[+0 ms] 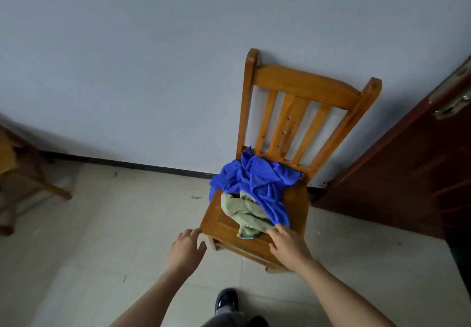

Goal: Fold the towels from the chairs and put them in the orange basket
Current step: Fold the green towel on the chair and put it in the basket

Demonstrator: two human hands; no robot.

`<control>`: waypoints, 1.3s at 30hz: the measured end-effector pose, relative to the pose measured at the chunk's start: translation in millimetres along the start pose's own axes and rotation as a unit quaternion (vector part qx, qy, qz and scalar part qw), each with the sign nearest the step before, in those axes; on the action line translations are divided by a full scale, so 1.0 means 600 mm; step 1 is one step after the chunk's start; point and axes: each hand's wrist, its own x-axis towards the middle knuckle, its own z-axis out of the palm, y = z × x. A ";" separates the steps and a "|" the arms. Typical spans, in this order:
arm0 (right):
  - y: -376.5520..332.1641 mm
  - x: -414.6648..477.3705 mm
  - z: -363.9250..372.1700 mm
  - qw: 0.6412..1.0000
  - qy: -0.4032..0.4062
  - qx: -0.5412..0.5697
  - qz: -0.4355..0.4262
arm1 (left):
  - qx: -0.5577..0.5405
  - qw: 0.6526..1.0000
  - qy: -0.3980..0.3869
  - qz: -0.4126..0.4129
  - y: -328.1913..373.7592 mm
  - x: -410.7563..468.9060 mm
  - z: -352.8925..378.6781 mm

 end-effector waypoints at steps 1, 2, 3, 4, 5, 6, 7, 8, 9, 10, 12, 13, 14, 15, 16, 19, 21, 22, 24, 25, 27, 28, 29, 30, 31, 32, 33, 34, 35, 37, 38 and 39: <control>-0.003 0.012 0.010 1.000 -0.008 -0.004 -0.001 | 0.003 1.000 -0.006 -0.001 -0.002 0.011 0.001; -0.005 0.021 0.017 1.000 -0.009 -0.014 -0.002 | 0.007 1.000 -0.011 0.000 -0.001 0.021 0.002; -0.006 0.032 0.025 1.000 -0.003 -0.015 0.002 | 0.011 1.000 -0.015 0.005 -0.002 0.034 0.006; -0.005 0.044 0.035 1.000 -0.003 -0.004 0.006 | 0.016 1.000 -0.021 0.010 -0.001 0.048 0.011; -0.002 0.060 0.054 1.000 -0.007 -0.013 0.005 | 0.021 0.999 -0.029 0.012 -0.002 0.062 0.020; 0.001 0.071 0.069 1.000 -0.007 -0.017 0.006 | 0.025 0.999 -0.034 0.012 0.000 0.070 0.028; 0.005 0.083 0.089 1.000 0.002 -0.016 0.006 | 0.030 0.999 -0.037 0.014 0.001 0.081 0.037; 0.011 0.097 0.115 1.000 0.007 -0.012 0.009 | 0.034 0.998 -0.043 0.017 0.002 0.096 0.051; 0.017 0.108 0.136 1.000 0.008 -0.008 0.004 | 0.038 0.998 -0.051 0.019 0.005 0.109 0.066; 0.021 0.115 0.150 1.000 0.004 -0.001 -0.001 | 0.044 0.997 -0.057 0.023 0.009 0.118 0.080; 0.036 0.135 0.184 1.000 0.006 0.007 -0.002 | 0.055 0.996 -0.062 0.034 0.019 0.143 0.118; 0.042 0.145 0.201 1.000 0.007 0.008 0.000 | 0.061 0.995 -0.065 0.046 0.024 0.155 0.136; 0.052 0.158 0.222 1.000 0.013 0.010 0.007 | 0.068 0.994 -0.062 0.062 0.030 0.171 0.159; 0.064 0.174 0.246 1.000 0.019 0.011 0.014 | 0.080 0.992 -0.059 0.080 0.035 0.189 0.183; 0.075 0.191 0.270 1.000 0.016 0.010 0.024 | 0.090 0.989 -0.057 0.100 0.041 0.209 0.210; 0.099 0.230 0.331 0.999 0.007 -0.007 0.031 | 0.126 0.977 -0.056 0.160 0.067 0.262 0.274; 0.110 0.243 0.365 1.000 0.012 -0.015 0.024 | 0.151 0.968 -0.063 0.190 0.081 0.292 0.319; 0.113 0.246 0.375 1.000 0.019 -0.011 0.019 | 0.156 0.966 -0.072 0.194 0.086 0.302 0.334; 0.118 0.251 0.394 0.999 0.040 0.000 0.014 | 0.145 0.966 -0.064 0.203 0.095 0.319 0.355; 0.118 0.252 0.398 0.999 0.052 0.006 0.013 | 0.146 0.968 -0.042 0.200 0.093 0.325 0.364; 0.117 0.253 0.396 0.997 0.075 0.014 0.008 | 0.184 0.961 -0.008 0.204 0.086 0.326 0.373; 0.117 0.250 0.392 0.997 0.079 0.018 0.005 | 0.183 0.962 0.005 0.204 0.081 0.325 0.377; 0.118 0.244 0.385 0.997 0.078 0.025 0.003 | 0.169 0.964 -0.003 0.204 0.081 0.318 0.375; 0.117 0.235 0.372 0.997 0.074 0.036 0.008 | 0.160 0.966 -0.014 0.201 0.084 0.304 0.365; 0.116 0.225 0.356 0.996 0.071 0.045 0.010 | 0.161 0.967 -0.009 0.197 0.087 0.289 0.356; 0.114 0.214 0.340 0.996 0.068 0.051 0.013 | 0.163 0.966 0.009 0.198 0.090 0.274 0.346; 0.111 0.205 0.318 0.996 0.067 0.058 0.013 | 0.155 0.966 0.023 0.207 0.095 0.260 0.329; 0.107 0.196 0.289 0.995 0.066 0.071 0.015 | 0.136 0.970 0.007 0.204 0.104 0.245 0.305; 0.103 0.191 0.264 0.994 0.071 0.083 0.019 | 0.129 0.971 -0.005 0.201 0.112 0.235 0.284; 0.097 0.177 0.205 0.992 0.082 0.094 0.016 | 0.112 0.976 0.000 0.185 0.133 0.217 0.229; 0.093 0.170 0.172 0.991 0.081 0.105 0.017 | 0.100 0.979 0.020 0.177 0.144 0.202 0.194; 0.089 0.164 0.136 0.989 0.087 0.122 0.021 | 0.074 0.981 0.024 0.180 0.154 0.190 0.159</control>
